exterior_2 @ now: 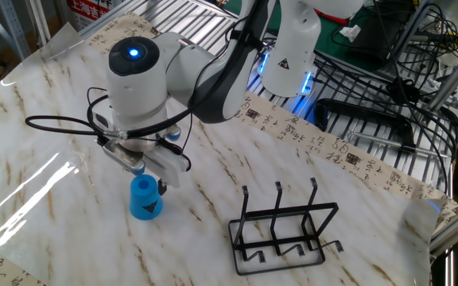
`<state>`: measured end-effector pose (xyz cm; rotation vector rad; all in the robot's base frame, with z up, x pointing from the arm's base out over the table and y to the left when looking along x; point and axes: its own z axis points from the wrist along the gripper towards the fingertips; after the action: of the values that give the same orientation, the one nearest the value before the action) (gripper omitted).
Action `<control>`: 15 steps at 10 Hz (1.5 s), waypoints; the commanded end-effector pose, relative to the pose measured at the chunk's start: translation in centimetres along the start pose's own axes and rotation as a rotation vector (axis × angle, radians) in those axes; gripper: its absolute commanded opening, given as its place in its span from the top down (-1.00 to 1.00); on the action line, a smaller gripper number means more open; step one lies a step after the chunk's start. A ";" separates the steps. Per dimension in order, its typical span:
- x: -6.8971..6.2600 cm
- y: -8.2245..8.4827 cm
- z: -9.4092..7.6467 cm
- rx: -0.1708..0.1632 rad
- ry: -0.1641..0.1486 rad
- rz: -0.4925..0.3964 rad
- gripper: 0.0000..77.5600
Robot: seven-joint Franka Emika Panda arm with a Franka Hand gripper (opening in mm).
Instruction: Put the cup on the cup rack
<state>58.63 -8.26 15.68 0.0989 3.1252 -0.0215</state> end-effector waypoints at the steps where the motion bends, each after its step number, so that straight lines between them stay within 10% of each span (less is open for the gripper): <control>1: -0.1 0.0 -0.1 0.002 -0.003 0.002 -1.00; 15: -0.3 0.3 1.8 0.000 -0.027 -0.002 -1.00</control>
<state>58.85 -7.98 13.81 0.0951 3.1033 -0.0227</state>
